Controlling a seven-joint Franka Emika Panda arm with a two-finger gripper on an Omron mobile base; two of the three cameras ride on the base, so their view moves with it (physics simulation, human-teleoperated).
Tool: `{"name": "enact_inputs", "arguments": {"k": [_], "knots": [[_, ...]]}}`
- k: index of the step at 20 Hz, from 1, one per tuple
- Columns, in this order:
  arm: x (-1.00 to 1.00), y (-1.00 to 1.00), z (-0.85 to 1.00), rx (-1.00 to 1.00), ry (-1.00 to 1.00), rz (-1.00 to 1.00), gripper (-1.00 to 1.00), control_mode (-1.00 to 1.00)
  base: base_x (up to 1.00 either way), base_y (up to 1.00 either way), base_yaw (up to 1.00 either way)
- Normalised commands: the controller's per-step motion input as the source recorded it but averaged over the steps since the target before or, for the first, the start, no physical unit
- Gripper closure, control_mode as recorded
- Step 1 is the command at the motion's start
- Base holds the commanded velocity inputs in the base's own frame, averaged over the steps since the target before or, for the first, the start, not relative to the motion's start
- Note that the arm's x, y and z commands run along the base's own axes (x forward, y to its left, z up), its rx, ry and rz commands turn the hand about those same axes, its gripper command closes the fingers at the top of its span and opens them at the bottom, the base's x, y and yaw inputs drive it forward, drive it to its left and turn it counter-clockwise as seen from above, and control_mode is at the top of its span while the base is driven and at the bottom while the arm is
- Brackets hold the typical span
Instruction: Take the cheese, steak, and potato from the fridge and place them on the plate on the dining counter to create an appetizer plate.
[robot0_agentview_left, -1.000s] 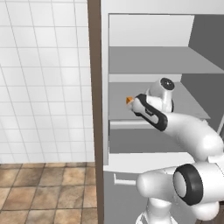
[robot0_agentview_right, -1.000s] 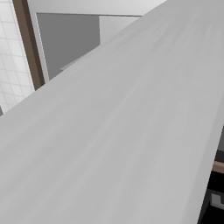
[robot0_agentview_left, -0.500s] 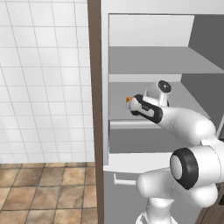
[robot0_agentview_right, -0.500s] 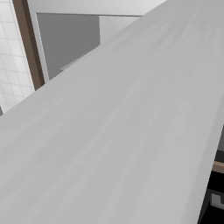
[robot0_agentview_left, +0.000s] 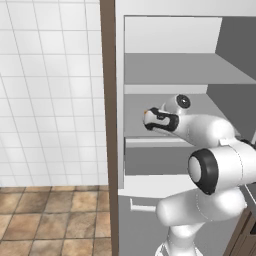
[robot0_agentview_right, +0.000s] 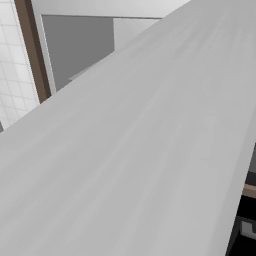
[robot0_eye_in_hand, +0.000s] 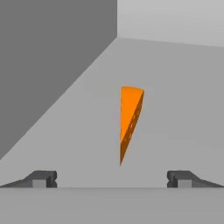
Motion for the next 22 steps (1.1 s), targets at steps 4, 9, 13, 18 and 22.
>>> {"name": "enact_inputs", "arguments": {"k": [4,9,13,18,22], "knots": [[0.51,-0.06,-0.04,0.00,0.00,0.00,-1.00,-1.00,0.00,0.00,0.00],[0.35,-0.18,-0.14,0.00,0.00,0.00,-1.00,-1.00,0.00,0.00,0.00],[0.33,-0.15,-0.15,0.00,0.00,0.00,-1.00,-1.00,0.00,0.00,0.00],[0.30,0.00,-0.20,0.00,0.00,0.00,-1.00,-1.00,0.00,0.00,0.00],[0.16,0.00,-0.26,0.00,0.00,0.00,-1.00,-1.00,0.00,0.00,0.00]]}}
